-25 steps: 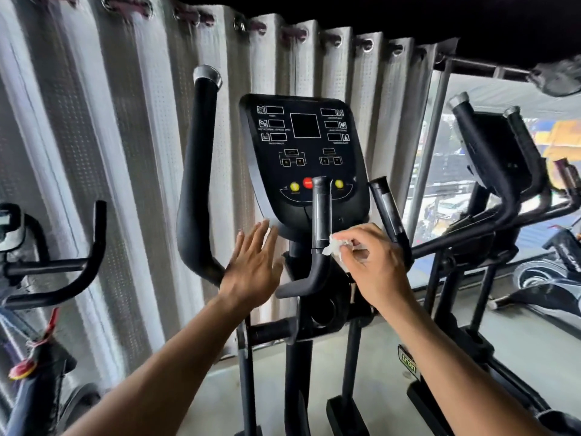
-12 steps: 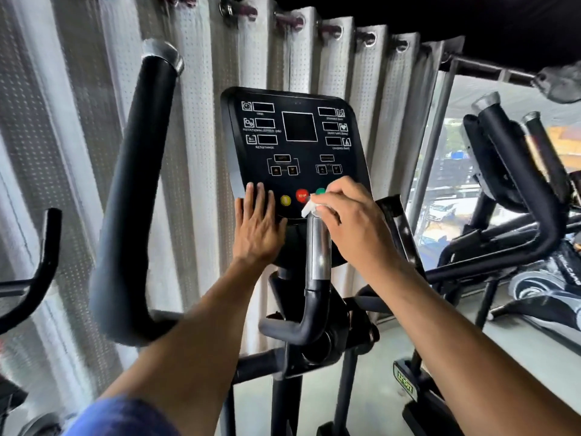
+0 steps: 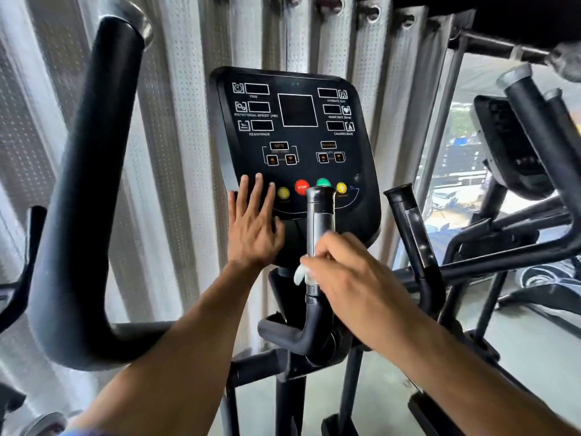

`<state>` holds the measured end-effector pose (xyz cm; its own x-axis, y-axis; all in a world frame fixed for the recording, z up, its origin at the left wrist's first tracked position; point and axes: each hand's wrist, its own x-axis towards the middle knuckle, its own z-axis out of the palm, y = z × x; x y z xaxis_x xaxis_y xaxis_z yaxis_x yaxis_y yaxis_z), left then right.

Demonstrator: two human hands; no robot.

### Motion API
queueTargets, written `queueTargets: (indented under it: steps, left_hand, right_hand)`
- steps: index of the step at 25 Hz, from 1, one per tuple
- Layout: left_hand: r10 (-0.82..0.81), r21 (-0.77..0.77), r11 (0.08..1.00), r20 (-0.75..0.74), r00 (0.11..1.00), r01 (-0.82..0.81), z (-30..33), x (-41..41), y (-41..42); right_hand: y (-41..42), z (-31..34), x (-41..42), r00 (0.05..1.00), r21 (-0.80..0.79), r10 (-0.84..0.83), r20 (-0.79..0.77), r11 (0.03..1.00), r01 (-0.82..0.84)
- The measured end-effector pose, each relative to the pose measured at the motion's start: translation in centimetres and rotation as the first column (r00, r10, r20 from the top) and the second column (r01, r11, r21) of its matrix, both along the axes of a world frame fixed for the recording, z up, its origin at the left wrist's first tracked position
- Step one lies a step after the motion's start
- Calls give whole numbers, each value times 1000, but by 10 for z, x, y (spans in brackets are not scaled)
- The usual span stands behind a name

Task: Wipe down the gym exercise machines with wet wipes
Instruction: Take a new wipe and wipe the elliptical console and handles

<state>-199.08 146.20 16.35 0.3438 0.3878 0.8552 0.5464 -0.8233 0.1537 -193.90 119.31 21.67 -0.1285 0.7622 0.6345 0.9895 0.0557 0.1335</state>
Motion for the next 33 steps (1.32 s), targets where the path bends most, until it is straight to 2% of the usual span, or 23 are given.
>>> queueTargets:
  steps: [3, 8, 9, 13, 16, 19, 22, 24, 26, 27, 29, 30, 31, 32, 33]
  left_hand:
    - [3, -5, 1000, 13, 1000, -3, 0, 1, -1]
    - [11, 5, 1000, 2, 1000, -11, -4, 0, 3]
    - [10, 0, 1000, -7, 1000, -10, -5, 0, 3]
    - [-5, -34, 999, -7, 1000, 4, 1, -1, -3]
    - [12, -10, 1000, 12, 1000, -12, -1, -1, -2]
    - [0, 4, 1000, 20, 1000, -1, -5, 1, 0]
    - [-6, 2, 1000, 47, 999, 6, -5, 3, 0]
    - [6, -18, 1000, 48, 999, -5, -3, 3, -1]
    - [9, -31, 999, 39, 999, -8, -2, 3, -1]
    - [11, -38, 999, 28, 1000, -9, -2, 2, -1]
    - [12, -47, 999, 12, 1000, -11, -2, 2, -2]
    - [7, -55, 998, 8, 1000, -7, -1, 2, -3]
    - [1, -64, 998, 4, 1000, -1, -1, 1, -3]
    - [-4, -72, 997, -1, 1000, 4, 0, 0, -3]
    - [-7, -76, 997, -4, 1000, 7, 1, 0, -3]
  right_hand:
    - [31, 48, 10, 985, 27, -87, 147, 996, 83]
    - [48, 87, -9, 900, -99, -190, 393, 964, 247]
    - [45, 83, -17, 887, -99, -184, 423, 964, 246]
    - [26, 47, -40, 829, -335, -83, 553, 889, 313]
    - [15, 38, -28, 841, -327, -3, 541, 921, 213]
    - [24, 47, 1, 911, -115, 54, 408, 993, -7]
    - [45, 71, 24, 965, 82, -25, 262, 997, 3]
    - [56, 68, 36, 994, 212, -32, 100, 977, 10]
    - [57, 48, 40, 991, 358, 68, -117, 933, -22]
    - [57, 36, 41, 959, 438, 149, -240, 898, -30]
    - [63, 17, 41, 811, 545, 275, -516, 836, 64]
    - [71, 9, 41, 668, 534, 312, -675, 832, 151]
    - [80, 4, 42, 443, 473, 347, -826, 855, 213]
    - [89, 2, 40, 148, 409, 385, -911, 890, 202]
    - [95, 2, 39, -138, 393, 410, -902, 910, 136]
